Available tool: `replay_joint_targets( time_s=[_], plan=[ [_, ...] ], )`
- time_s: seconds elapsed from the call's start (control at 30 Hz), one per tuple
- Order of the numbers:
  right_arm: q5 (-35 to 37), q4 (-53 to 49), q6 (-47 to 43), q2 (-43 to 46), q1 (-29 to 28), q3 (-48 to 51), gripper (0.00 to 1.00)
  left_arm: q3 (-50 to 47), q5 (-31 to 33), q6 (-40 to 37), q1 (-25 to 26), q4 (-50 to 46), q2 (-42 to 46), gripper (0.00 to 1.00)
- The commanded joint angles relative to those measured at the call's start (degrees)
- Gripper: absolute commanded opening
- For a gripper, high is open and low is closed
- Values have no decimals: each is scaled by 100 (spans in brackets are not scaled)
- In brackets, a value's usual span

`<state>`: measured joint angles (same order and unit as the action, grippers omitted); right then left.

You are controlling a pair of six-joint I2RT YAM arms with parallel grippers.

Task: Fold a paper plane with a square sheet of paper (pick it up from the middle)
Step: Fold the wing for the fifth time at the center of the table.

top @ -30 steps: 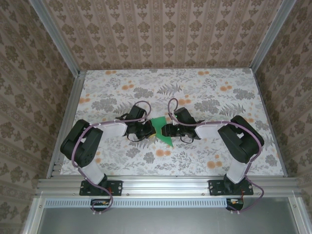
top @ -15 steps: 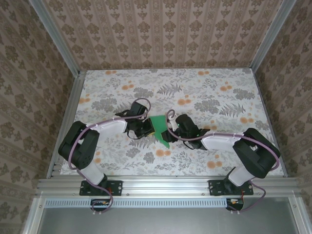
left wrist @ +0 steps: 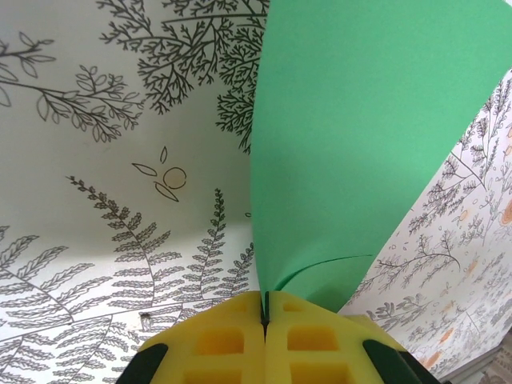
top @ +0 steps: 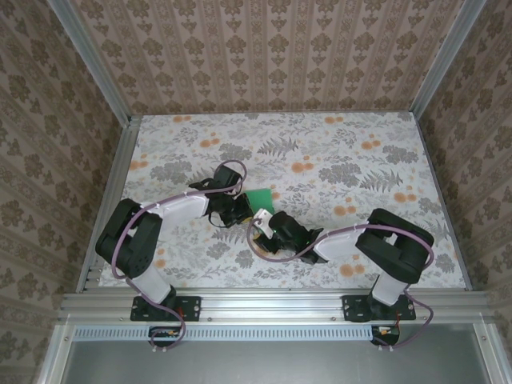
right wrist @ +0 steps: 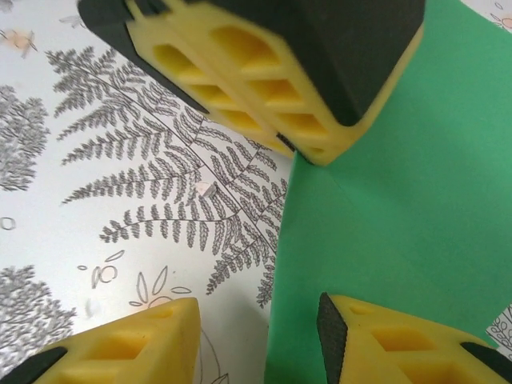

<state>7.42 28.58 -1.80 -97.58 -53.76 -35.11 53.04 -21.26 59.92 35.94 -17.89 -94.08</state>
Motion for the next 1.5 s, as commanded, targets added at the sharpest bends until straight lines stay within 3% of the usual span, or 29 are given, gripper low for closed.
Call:
replay_joint_targets(
  time_s=[0.0, 0.67, 0.97, 1.07, 1.23, 1.47],
  plan=[
    [563, 681, -371, -248, -31, 22, 46, 137, -164, 137, -42, -187, 197, 0],
    [624, 1388, -638, -608, -38, -74, 41, 103, -310, 134, -149, -285, 197, 0],
    [541, 1301, -467, -651, -25, -97, 19, 86, -309, 134, -192, -289, 289, 1],
    [386, 1274, -266, -623, 26, -75, 12, 74, -293, 90, -296, -302, 441, 9],
    [-310, 1245, 353, -468, 292, -39, 6, -27, -166, -88, -669, -411, 868, 32],
    [-1427, 1141, 1469, -376, 686, -186, 5, -330, 93, -436, -1181, -387, 1494, 54]
  ],
)
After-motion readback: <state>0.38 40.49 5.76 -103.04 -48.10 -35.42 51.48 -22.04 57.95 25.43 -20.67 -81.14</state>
